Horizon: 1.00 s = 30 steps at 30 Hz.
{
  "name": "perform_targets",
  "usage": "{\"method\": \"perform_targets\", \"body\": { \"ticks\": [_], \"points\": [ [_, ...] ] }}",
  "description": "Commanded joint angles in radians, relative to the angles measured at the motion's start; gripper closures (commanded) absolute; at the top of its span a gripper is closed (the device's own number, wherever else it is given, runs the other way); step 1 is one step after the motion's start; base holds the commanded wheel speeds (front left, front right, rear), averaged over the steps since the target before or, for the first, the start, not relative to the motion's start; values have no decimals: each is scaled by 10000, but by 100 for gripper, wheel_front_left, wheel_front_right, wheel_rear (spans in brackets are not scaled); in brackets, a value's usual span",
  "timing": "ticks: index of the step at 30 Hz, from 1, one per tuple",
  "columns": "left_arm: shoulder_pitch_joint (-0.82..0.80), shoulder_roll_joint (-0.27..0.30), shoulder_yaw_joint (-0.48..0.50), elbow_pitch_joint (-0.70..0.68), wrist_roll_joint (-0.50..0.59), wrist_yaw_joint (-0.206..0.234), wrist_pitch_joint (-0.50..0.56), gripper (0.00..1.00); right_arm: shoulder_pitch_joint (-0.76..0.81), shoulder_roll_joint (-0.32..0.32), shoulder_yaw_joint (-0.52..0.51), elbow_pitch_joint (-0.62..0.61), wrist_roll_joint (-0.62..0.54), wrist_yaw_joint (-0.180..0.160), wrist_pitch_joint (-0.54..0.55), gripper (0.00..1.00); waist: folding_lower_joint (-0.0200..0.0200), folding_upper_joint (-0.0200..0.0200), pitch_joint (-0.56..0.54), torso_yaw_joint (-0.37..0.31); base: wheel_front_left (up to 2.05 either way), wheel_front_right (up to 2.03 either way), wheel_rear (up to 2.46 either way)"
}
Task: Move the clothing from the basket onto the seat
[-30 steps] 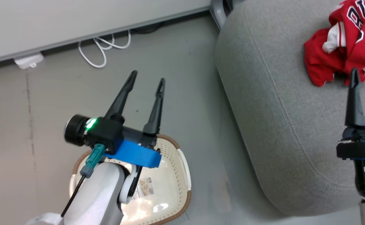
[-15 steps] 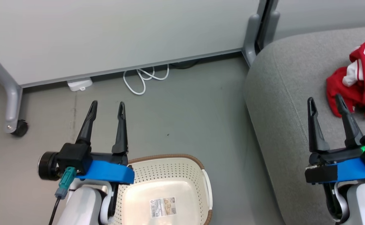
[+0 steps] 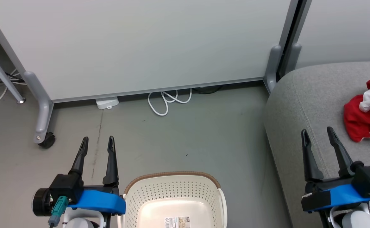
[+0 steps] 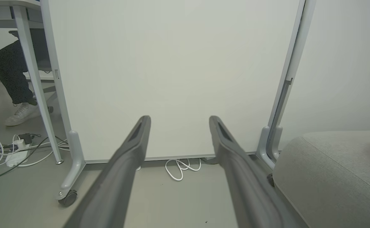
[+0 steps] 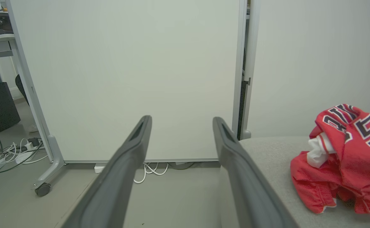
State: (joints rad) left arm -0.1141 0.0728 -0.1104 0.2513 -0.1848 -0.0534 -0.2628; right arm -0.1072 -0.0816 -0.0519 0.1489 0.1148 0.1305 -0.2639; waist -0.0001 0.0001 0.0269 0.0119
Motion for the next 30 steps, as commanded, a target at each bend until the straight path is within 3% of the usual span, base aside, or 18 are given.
{"method": "perform_targets", "body": {
  "ticks": [1, 13, 29, 30],
  "points": [
    [154, -40, 101, -5, 83, -74, -27, 0, 253, 64, -46, 74, -39, 5, -6, 0, 1, -1, -129, 120, 0, 0, 0],
    [395, -181, 225, 8, 232, -328, -29, 0, 575, 216, -116, 340, -91, 5, -7, 0, 1, -1, -213, 369, 0, 0, 0],
    [382, -224, 378, 199, 419, -291, -29, 0, 586, 310, -70, 545, 7, 5, -7, 0, 1, -1, -323, 489, 0, 0, 0],
    [394, -213, 337, 189, 365, -312, -2, 100, 507, 274, -71, 537, -58, 0, -2, 100, 1, -1, -323, 489, 0, 0, 0]
  ]
}}
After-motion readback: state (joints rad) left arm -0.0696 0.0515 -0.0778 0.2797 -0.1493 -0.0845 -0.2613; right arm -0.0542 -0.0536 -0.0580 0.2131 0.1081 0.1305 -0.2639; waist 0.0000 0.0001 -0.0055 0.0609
